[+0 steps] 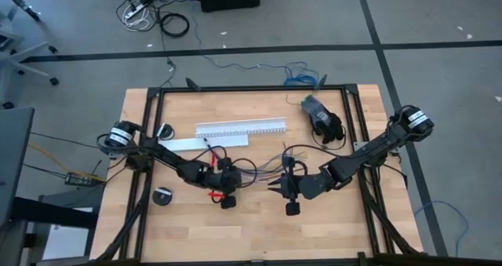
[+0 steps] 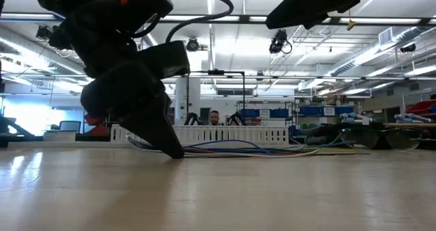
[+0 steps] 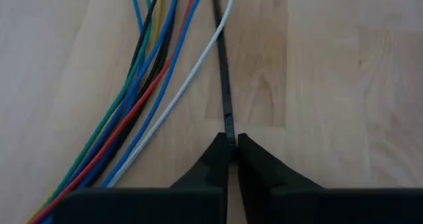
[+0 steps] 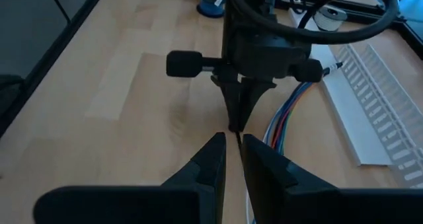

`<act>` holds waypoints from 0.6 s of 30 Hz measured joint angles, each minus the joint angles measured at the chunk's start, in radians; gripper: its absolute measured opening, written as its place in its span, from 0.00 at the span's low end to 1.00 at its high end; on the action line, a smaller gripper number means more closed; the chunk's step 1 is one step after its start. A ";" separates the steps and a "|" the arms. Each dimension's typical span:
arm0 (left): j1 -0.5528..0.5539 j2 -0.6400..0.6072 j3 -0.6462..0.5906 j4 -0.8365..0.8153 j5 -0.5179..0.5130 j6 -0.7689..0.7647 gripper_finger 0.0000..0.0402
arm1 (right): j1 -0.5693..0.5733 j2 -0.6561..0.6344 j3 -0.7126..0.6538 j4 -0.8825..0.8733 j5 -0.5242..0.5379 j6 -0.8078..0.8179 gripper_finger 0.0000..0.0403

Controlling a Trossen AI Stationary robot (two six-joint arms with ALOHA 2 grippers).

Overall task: Ziptie cables
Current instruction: Wrap the colored wires together using a zip tie

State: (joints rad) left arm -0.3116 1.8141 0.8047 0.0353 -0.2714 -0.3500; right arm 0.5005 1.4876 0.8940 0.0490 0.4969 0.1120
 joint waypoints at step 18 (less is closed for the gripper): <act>-0.089 -0.101 0.263 -0.425 -0.109 0.160 0.01 | 0.013 0.000 0.000 -0.004 0.000 0.008 0.12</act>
State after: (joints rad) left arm -0.4008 1.7128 1.0674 -0.3898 -0.3805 -0.1904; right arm 0.5137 1.4876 0.8940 0.0448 0.4971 0.1204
